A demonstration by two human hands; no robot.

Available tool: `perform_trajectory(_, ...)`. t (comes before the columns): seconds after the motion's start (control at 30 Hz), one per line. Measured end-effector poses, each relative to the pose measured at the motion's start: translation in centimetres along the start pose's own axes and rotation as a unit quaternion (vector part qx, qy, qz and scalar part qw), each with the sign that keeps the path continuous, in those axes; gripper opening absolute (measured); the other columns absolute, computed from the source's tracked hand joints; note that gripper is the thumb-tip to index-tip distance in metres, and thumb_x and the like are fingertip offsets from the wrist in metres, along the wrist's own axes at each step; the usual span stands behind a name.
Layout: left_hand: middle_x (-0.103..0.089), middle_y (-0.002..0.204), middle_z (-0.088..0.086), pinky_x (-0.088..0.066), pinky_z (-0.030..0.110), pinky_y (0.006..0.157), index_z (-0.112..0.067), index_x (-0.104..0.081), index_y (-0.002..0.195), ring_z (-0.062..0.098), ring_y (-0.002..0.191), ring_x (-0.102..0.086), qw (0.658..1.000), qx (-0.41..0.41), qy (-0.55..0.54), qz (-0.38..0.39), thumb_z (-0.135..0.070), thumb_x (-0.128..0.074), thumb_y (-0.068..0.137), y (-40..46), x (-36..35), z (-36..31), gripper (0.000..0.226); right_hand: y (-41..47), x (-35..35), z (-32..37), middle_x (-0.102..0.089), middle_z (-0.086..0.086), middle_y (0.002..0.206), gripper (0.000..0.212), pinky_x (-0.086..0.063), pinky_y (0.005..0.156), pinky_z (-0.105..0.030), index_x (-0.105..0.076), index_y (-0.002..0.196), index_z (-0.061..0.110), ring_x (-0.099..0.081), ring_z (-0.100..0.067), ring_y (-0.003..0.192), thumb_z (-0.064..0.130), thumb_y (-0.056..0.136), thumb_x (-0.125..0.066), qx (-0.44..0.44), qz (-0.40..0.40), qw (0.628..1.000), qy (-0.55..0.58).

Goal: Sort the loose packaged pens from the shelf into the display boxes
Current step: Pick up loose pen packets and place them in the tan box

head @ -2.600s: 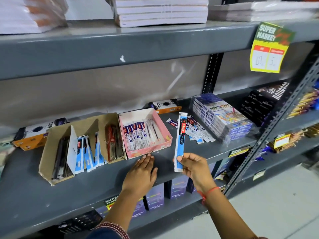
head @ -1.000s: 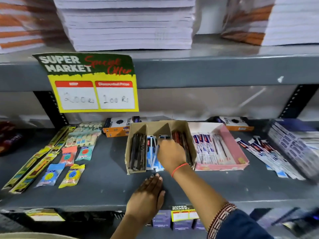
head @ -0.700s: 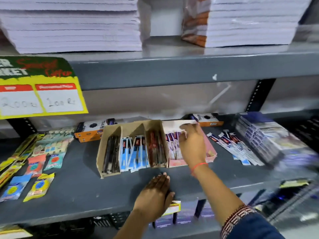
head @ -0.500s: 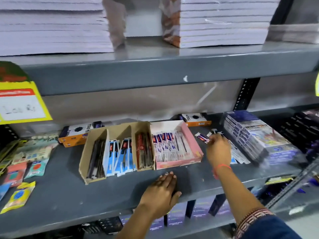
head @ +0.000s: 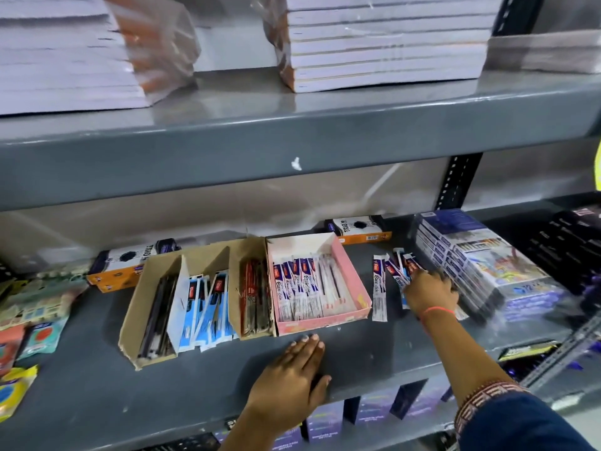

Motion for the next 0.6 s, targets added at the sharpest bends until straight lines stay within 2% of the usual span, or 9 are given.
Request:
perform_trajectory(0.07, 0.014, 0.146, -0.011, 0.014, 0.017, 0.101, -0.021, -0.002, 0.148, 0.006, 0.137, 0.010, 1.000, -0.001, -0.012, -0.017, -0.066, 0.030, 0.059, 0.0, 0.2, -0.1, 0.104, 0.3, -0.8, 0.4, -0.061, -0.018, 0.124, 0.033, -0.041, 0.099, -0.043, -0.060, 0.117, 0.007, -0.052, -0.034, 0.120, 0.017, 0.089, -0.047, 0.009, 0.026, 1.000, -0.002)
perform_trajectory(0.13, 0.007, 0.144, -0.010, 0.007, 0.019, 0.105, -0.020, -0.010, 0.147, 0.003, 0.134, 0.005, 0.999, 0.007, -0.015, -0.038, -0.064, 0.027, 0.068, 0.2, 0.5, 0.2, 0.098, 0.5, -1.6, 1.1, -0.068, -0.021, 0.109, 0.029, -0.048, 0.089, -0.039, -0.067, 0.106, 0.004, -0.062, -0.035, 0.103, 0.014, 0.086, -0.049, 0.025, 0.043, 0.997, 0.058)
perform_trajectory(0.17, -0.010, 0.147, -0.006, -0.007, 0.021, 0.108, -0.018, -0.026, 0.144, 0.005, 0.135, -0.012, 1.000, 0.011, -0.007, -0.027, -0.061, 0.021, 0.080, 0.3, 0.5, 0.3, 0.090, 0.5, -2.0, 1.5, -0.069, -0.022, 0.101, 0.026, -0.049, 0.082, -0.035, -0.068, 0.099, 0.001, -0.064, -0.035, 0.094, 0.012, 0.084, -0.051, 0.033, 0.063, 0.993, 0.099)
perform_trajectory(0.23, -0.053, 0.131, -0.002, -0.037, 0.024, 0.097, -0.017, -0.059, 0.123, 0.010, 0.118, -0.051, 0.999, 0.024, -0.025, 0.003, -0.050, 0.002, 0.097, 0.2, -0.2, 0.7, 0.075, 0.4, -2.6, 2.3, -0.069, -0.025, 0.089, 0.021, -0.044, 0.072, -0.027, -0.070, 0.088, -0.006, -0.062, -0.033, 0.081, 0.007, 0.081, -0.056, 0.055, 0.103, 0.979, 0.164)
perform_trajectory(0.27, -0.062, 0.122, -0.003, -0.042, 0.024, 0.091, -0.019, -0.065, 0.116, 0.010, 0.111, -0.057, 0.999, 0.024, -0.022, 0.001, -0.047, -0.002, 0.098, 0.1, -0.6, 0.8, 0.071, 0.4, -2.7, 2.5, -0.070, -0.025, 0.088, 0.020, -0.043, 0.071, -0.026, -0.069, 0.086, -0.010, -0.061, -0.033, 0.080, 0.006, 0.079, -0.059, 0.063, 0.112, 0.974, 0.188)
perform_trajectory(0.4, -0.065, 0.118, -0.003, -0.038, 0.019, 0.095, -0.018, -0.067, 0.112, 0.011, 0.108, -0.060, 1.000, 0.012, -0.006, -0.022, -0.046, -0.005, 0.099, 0.1, -0.3, 0.7, 0.069, 0.8, -3.7, 1.4, -0.066, -0.025, 0.084, 0.030, -0.050, 0.087, -0.041, -0.067, 0.086, -0.014, -0.059, -0.029, 0.079, 0.016, 0.082, -0.063, 0.027, 0.143, 0.955, 0.260)
perform_trajectory(0.47, -0.065, 0.117, -0.003, -0.038, 0.019, 0.095, -0.018, -0.068, 0.112, 0.011, 0.107, -0.060, 1.000, 0.011, 0.007, -0.029, -0.045, -0.006, 0.099, 0.2, -0.1, 0.6, 0.069, 1.1, -2.8, 0.2, -0.068, -0.024, 0.096, 0.029, -0.049, 0.087, -0.042, -0.066, 0.095, -0.004, -0.062, -0.034, 0.090, 0.022, 0.086, -0.057, 0.003, 0.084, 0.975, 0.204)
perform_trajectory(0.53, -0.066, 0.117, -0.003, -0.043, 0.021, 0.091, -0.019, -0.068, 0.111, 0.011, 0.107, -0.060, 1.000, 0.010, 0.005, -0.018, -0.045, -0.005, 0.098, 0.1, -0.2, 0.5, 0.070, 1.0, -1.9, 0.0, -0.063, -0.026, 0.115, 0.037, -0.048, 0.089, -0.041, -0.056, 0.114, -0.001, -0.059, -0.039, 0.106, 0.023, 0.086, -0.058, 0.004, 0.031, 0.992, 0.125)
perform_trajectory(0.6, -0.066, 0.117, -0.003, -0.043, 0.025, 0.090, -0.018, -0.067, 0.112, 0.011, 0.107, -0.060, 1.000, 0.007, -0.002, -0.013, -0.046, -0.006, 0.098, 0.0, -0.4, 0.4, 0.069, 0.9, -2.4, 0.3, -0.058, -0.027, 0.122, 0.044, -0.047, 0.091, -0.042, -0.049, 0.121, -0.003, -0.056, -0.040, 0.113, 0.018, 0.084, -0.062, -0.004, 0.053, 0.991, 0.120)
Point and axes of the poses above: each hand's wrist, its own y-axis towards the middle knuckle, its own x-axis out of the back of the hand, z = x × y, the point moved 10 cm from there along y, towards the middle knuckle
